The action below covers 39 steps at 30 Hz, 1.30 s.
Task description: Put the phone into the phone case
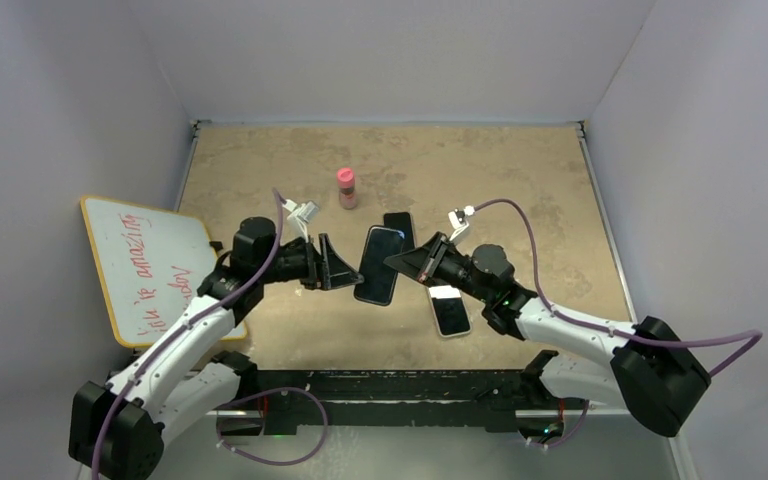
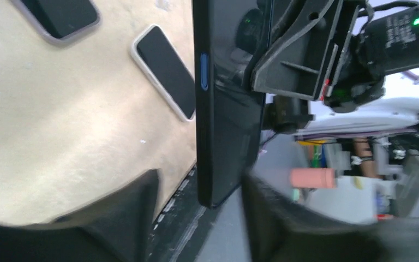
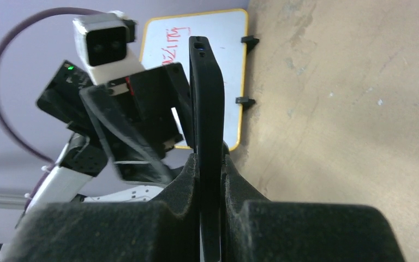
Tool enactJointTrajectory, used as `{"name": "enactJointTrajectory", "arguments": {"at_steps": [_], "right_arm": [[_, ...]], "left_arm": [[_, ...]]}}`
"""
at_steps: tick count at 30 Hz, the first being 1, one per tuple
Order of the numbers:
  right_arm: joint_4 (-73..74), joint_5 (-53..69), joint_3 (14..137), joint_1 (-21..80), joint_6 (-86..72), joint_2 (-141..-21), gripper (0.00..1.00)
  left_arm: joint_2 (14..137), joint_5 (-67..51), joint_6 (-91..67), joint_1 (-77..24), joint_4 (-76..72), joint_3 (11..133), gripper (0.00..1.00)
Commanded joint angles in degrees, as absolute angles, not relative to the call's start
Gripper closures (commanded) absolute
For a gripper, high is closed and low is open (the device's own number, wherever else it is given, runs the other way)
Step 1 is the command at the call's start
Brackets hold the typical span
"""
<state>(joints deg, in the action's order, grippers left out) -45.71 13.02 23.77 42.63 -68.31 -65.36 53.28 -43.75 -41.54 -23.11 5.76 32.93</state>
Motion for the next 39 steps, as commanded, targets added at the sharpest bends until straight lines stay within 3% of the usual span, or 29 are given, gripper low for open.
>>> {"name": "enactJointTrajectory", "arguments": {"at_steps": [1,7,14,27,39], "right_arm": [[-44.6,13.8,27.0,42.7,-65.7,-65.3,1.0],[-41.0,17.4,32.2,42.7,-62.5,-72.6,1.0],[-43.9,22.9,39.3,43.0,-61.9,-86.7,1.0],[-41.6,26.2,46.9,46.3,-61.3,-103.5,1.0],[-31.5,23.7,47.9,46.5,-59.0,-103.1,0.46]], "left_arm": [[49.2,-34.6,-36.0,-22.9,10.2,37.6,0.24],[46.3,-24.2,-27.2,-22.9,20.8,43.6,0.16],[40.6,-15.6,-21.1,-22.9,24.0,42.4,0.13],[39.0,-13.1,-20.8,-22.9,24.1,41.9,0.1],[39.6,-13.9,-21.0,-22.9,24.0,41.6,0.1]]}}
